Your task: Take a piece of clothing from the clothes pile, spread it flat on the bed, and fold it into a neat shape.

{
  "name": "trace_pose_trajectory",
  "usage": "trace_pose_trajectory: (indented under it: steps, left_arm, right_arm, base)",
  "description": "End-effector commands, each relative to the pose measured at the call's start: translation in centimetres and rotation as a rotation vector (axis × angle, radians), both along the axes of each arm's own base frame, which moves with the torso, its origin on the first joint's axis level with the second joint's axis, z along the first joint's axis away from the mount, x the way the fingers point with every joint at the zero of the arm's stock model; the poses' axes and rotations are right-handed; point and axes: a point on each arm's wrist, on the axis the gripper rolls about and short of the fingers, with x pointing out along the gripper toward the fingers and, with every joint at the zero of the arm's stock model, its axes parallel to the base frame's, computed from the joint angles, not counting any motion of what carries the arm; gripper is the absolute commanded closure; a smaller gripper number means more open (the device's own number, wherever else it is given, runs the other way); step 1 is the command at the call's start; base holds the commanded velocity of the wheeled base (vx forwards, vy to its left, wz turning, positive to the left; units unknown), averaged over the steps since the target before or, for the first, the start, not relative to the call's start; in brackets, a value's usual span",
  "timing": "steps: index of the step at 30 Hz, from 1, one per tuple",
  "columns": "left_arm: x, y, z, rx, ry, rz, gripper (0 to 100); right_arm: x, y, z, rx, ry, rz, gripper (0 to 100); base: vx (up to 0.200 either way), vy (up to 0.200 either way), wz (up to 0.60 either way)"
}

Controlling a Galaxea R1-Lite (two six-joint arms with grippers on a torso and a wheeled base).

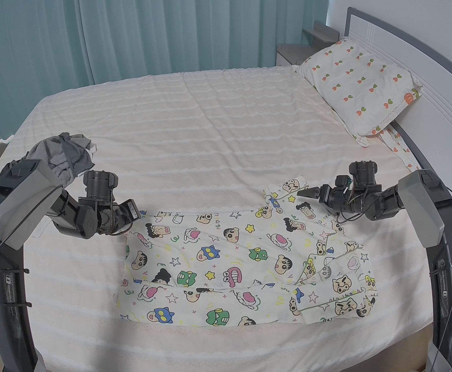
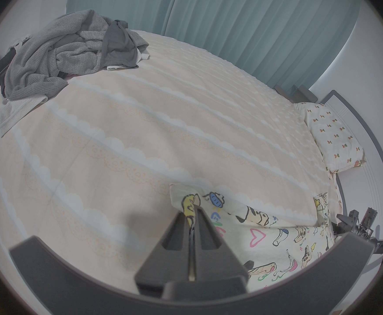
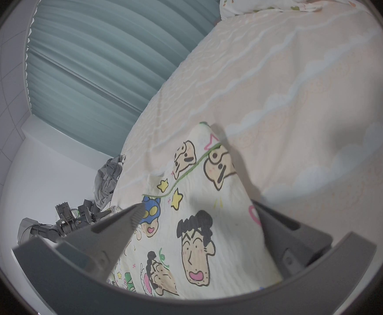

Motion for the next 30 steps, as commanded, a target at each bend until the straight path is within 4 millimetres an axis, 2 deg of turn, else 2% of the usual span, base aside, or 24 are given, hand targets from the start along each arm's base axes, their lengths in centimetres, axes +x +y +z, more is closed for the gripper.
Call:
trace_pose_trajectory:
  steps: [1,11,21,24,30]
  left_arm:
    - [0.0,0.0,0.1,0.000,-0.003,0.000,100]
    - [-0.2,0.0,0.5,0.006,-0.010,0.003,100]
    - [-0.2,0.1,1.3,0.038,-0.032,0.044,100]
    - [-0.2,0.1,1.7,0.037,-0.043,0.047,100]
    - [-0.3,-0.1,2.1,0.038,-0.049,0.041,100]
  right_arm:
    - [0.1,0.1,-0.2,-0.002,-0.005,0.002,100]
    - [0.1,-1.6,0.2,-0.030,-0.073,-0.011,100]
    - [-0.5,-3.4,1.5,-0.015,-0.175,-0.049,100]
    - [-0.6,-3.5,2.1,-0.008,-0.192,-0.043,100]
    - [-1.3,-3.3,1.7,0.012,-0.156,0.001,100]
  base:
    - [0.000,0.000,0.00]
    - [0.000,0.000,0.00]
    - [0.000,0.000,0.00]
    - [0.000,0.000,0.00]
    - [0.000,0.000,0.00]
